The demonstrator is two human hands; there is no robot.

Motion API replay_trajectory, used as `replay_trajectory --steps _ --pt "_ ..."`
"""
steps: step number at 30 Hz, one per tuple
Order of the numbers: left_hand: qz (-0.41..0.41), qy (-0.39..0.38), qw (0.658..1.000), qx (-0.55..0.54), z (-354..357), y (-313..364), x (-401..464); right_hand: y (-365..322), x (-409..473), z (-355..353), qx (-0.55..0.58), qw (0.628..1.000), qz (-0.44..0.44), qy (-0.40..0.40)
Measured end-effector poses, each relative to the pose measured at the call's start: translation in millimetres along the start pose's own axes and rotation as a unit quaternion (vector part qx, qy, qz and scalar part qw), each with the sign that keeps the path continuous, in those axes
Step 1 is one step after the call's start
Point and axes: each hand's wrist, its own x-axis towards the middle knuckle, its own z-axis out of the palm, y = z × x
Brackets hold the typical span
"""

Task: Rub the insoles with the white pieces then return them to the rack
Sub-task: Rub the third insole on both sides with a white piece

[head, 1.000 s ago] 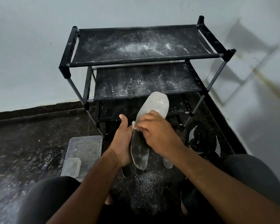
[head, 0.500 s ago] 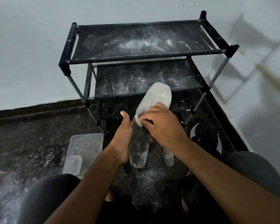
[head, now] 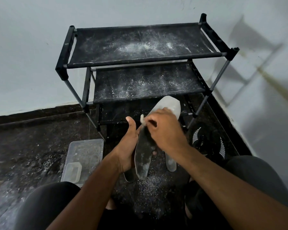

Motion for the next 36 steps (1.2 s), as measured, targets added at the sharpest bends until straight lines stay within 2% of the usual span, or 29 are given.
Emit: replay_trajectory --steps 3,7,8,12,13,17,21,22,26,27,30,32,36 --pt "-0.005 0.000 1.000 -0.002 -1 -1 -1 -3 -7 4 0.025 0.998 -0.007 -0.064" --pt "0.006 -0.042 0.998 0.036 4 1 -5 8 4 -9 -0.021 0.999 0.014 0.039" --pt "0.010 -0.039 0.999 0.033 4 2 -5 6 3 -8 -0.027 0.999 0.005 0.042" --pt "0.006 -0.008 1.000 0.010 2 0 -3 -6 -9 2 -0.033 0.996 -0.056 -0.057" --pt "0.007 -0.011 1.000 0.012 2 0 -3 -3 -7 1 -0.051 0.996 -0.057 -0.053" --pt "0.013 -0.045 0.998 0.030 4 4 -7 8 4 -9 -0.077 0.996 -0.017 0.049" --pt "-0.010 -0.020 1.000 0.010 4 3 -5 -4 -7 2 -0.031 0.996 -0.058 -0.052" --pt "-0.012 -0.023 1.000 0.006 3 3 -5 -3 -7 0 -0.035 0.996 -0.060 -0.056" --pt "-0.001 -0.049 0.999 0.005 6 6 -8 12 6 -10 -0.081 0.995 -0.021 0.052" --pt "-0.003 -0.051 0.999 0.005 6 8 -9 12 6 -10 -0.084 0.995 -0.019 0.054" --pt "-0.017 -0.030 0.999 -0.007 5 7 -8 0 -4 2 -0.060 0.996 -0.061 -0.035" --pt "-0.016 -0.023 1.000 -0.013 3 4 -5 0 -5 2 -0.050 0.995 -0.071 -0.051" --pt "-0.014 -0.054 0.998 -0.025 -1 6 -9 14 7 -13 -0.091 0.995 -0.021 0.028"
